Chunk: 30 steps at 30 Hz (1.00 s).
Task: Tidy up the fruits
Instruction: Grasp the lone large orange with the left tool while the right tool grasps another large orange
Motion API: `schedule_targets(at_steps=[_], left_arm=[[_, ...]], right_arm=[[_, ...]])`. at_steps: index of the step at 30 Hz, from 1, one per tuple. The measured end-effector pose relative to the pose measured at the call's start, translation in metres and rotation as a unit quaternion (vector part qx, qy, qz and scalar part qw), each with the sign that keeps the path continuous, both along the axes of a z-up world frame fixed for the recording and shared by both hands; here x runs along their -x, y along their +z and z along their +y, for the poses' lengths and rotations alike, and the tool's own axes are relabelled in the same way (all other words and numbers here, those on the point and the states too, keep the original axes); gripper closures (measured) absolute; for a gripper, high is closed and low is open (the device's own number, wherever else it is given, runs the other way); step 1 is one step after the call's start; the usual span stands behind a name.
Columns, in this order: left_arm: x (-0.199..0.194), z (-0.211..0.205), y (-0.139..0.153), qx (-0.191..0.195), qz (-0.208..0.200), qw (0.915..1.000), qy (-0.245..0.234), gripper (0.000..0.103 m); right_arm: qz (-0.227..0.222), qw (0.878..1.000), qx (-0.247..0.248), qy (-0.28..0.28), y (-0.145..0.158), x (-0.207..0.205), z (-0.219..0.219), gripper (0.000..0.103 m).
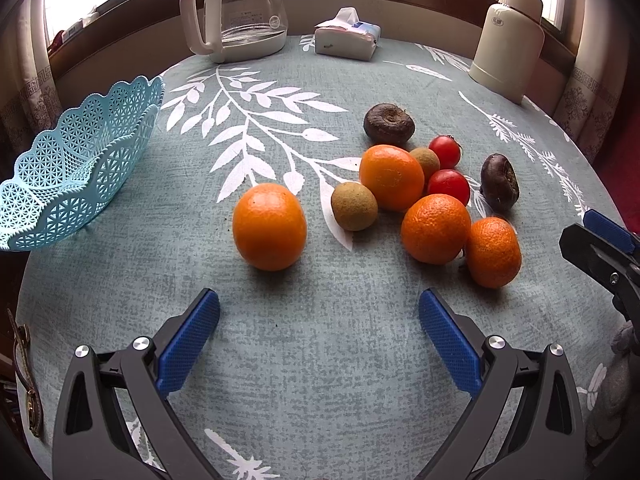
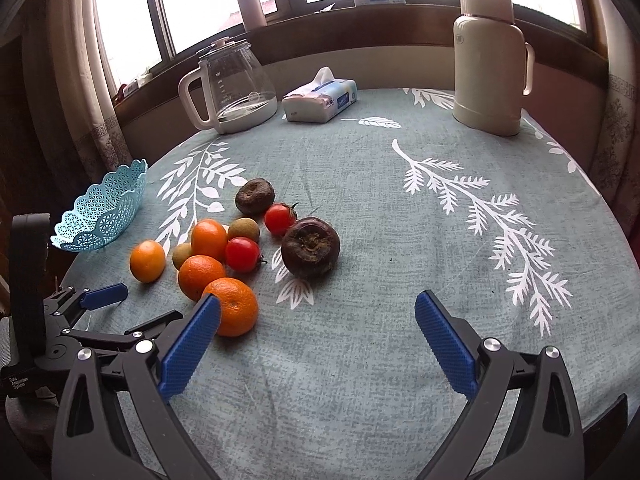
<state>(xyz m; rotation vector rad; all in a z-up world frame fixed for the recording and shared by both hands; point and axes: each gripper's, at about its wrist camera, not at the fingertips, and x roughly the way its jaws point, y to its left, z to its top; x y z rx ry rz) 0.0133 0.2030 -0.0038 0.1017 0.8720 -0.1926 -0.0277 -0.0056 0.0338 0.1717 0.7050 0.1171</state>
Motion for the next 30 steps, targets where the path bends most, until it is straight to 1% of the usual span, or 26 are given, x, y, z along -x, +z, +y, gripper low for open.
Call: schedule_targets(at_steps=[3,8,12,18,19,20,22,24,28,30], left_arm=[[0.004,0.003,0.002,0.004,-0.006,0.9999,0.015,0.002],[0.003,0.017,0.007,0.033,-0.01,0.9988,0.033,0.002],[0.002,0.037,0.013,0.052,-0.019,0.9961,0.069,0.002],[0.002,0.061,0.022,0.047,-0.041,0.9937,0.093,0.002],[0.002,0.063,0.023,0.049,-0.042,0.9934,0.095,0.002],[0.002,0.065,0.024,0.05,-0.043,0.9932,0.096,0.002],[0.002,0.066,0.024,0.048,-0.045,0.9932,0.096,0.002],[0.002,0.065,0.024,0.045,-0.045,0.9934,0.095,0.002],[0.002,0.063,0.023,0.041,-0.045,0.9941,0.091,0.002],[0.002,0.061,0.022,0.04,-0.044,0.9942,0.089,0.002]], right_arm=[[-0.002,1.0,-0.002,0.008,0.002,0.001,0.005,0.007],[-0.001,1.0,0.01,0.021,0.001,0.003,0.016,0.009],[0.003,1.0,0.008,0.024,0.001,0.002,0.018,0.011],[0.015,0.999,0.013,0.049,-0.002,-0.002,0.031,0.018],[0.017,0.998,0.017,0.054,-0.003,-0.003,0.035,0.02],[0.022,0.998,0.021,0.059,-0.004,-0.004,0.038,0.024],[0.029,0.997,0.024,0.068,-0.006,-0.008,0.045,0.029],[0.038,0.996,0.026,0.078,-0.008,-0.013,0.05,0.036],[0.055,0.994,0.022,0.095,-0.013,-0.024,0.058,0.045],[0.065,0.993,0.017,0.1,-0.016,-0.03,0.06,0.052]])
